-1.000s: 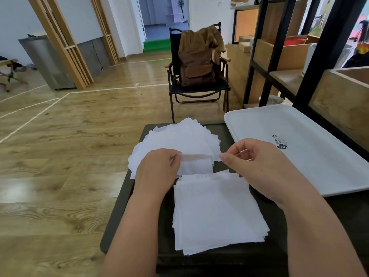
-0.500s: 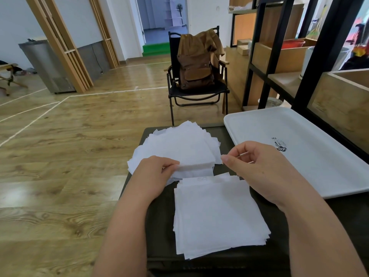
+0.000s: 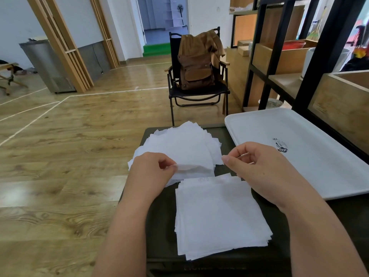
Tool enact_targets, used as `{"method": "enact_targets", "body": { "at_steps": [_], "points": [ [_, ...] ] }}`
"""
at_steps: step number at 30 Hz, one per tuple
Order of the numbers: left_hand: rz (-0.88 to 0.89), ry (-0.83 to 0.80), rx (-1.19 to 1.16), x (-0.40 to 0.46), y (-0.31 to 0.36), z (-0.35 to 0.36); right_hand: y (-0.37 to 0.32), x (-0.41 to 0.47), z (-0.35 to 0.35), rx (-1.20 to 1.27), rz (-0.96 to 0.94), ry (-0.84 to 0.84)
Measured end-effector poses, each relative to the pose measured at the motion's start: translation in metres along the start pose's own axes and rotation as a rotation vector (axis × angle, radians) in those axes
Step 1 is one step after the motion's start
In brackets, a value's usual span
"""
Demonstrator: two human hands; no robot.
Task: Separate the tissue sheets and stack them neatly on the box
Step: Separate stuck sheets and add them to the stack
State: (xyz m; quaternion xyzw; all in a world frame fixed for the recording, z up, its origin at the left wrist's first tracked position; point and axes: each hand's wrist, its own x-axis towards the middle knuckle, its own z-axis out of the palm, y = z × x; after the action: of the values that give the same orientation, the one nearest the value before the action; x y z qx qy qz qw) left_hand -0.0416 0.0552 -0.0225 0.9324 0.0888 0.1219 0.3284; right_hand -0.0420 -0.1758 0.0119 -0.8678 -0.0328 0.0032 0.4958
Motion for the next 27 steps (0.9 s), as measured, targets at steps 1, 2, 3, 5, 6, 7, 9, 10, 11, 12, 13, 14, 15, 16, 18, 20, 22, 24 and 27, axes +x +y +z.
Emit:
{"method": "enact_targets", "body": {
  "at_steps": [1, 2, 3, 5, 6, 7, 9, 10, 11, 12, 13, 14, 15, 16, 18, 20, 22, 24, 27],
  "points": [
    [-0.006, 0.016, -0.024, 0.0, 0.001, -0.001, 0.0, 0.0, 0.0, 0.001, 0.0, 0.001],
    [-0.004, 0.037, -0.044, 0.0, 0.001, -0.003, 0.0, 0.0, -0.001, 0.0, -0.001, 0.002],
    [0.004, 0.059, -0.054, -0.001, 0.002, -0.004, 0.0, 0.0, -0.001, -0.002, -0.002, 0.003],
    [0.02, 0.1, -0.037, -0.001, 0.001, -0.008, -0.001, 0.0, -0.001, 0.011, -0.006, 0.01],
    [0.019, 0.123, -0.018, -0.001, 0.001, -0.009, -0.001, 0.0, -0.001, 0.026, -0.009, 0.015],
    [0.018, 0.155, 0.002, -0.001, 0.001, -0.011, -0.001, 0.0, -0.001, 0.041, -0.013, 0.022],
    [0.026, 0.248, -0.001, -0.003, 0.003, -0.013, -0.001, 0.001, 0.0, 0.055, -0.023, 0.04],
    [0.031, 0.308, -0.035, -0.004, 0.005, -0.014, -0.001, 0.001, 0.0, 0.052, -0.028, 0.049],
    [0.029, 0.369, -0.088, -0.005, 0.008, -0.016, -0.001, 0.001, 0.0, 0.049, -0.034, 0.057],
    [0.028, 0.427, -0.145, -0.006, 0.01, -0.017, -0.001, 0.001, -0.001, 0.048, -0.039, 0.064],
    [0.039, 0.479, -0.189, -0.006, 0.012, -0.018, 0.0, 0.001, -0.001, 0.049, -0.043, 0.071],
    [0.066, 0.525, -0.218, -0.008, 0.014, -0.02, -0.001, 0.001, -0.001, 0.05, -0.049, 0.08],
    [0.099, 0.562, -0.245, -0.009, 0.016, -0.022, 0.0, 0.001, -0.001, 0.048, -0.056, 0.091],
    [0.123, 0.59, -0.285, -0.011, 0.018, -0.024, 0.0, 0.001, -0.001, 0.045, -0.063, 0.106],
    [0.122, 0.607, -0.397, -0.014, 0.023, -0.029, -0.001, 0.001, -0.001, 0.044, -0.087, 0.137],
    [0.098, 0.562, -0.516, -0.016, 0.026, -0.033, -0.004, 0.0, -0.001, 0.083, -0.129, 0.154],
    [0.07, 0.466, -0.634, -0.016, 0.028, -0.037, -0.008, -0.002, 0.001, 0.142, -0.197, 0.159],
    [0.072, 0.363, -0.724, -0.018, 0.033, -0.041, -0.015, -0.005, 0.002, 0.172, -0.309, 0.164],
    [0.128, 0.226, -0.793, -0.021, 0.039, -0.048, -0.023, -0.009, 0.006, 0.161, -0.48, 0.159]
  ]
}}
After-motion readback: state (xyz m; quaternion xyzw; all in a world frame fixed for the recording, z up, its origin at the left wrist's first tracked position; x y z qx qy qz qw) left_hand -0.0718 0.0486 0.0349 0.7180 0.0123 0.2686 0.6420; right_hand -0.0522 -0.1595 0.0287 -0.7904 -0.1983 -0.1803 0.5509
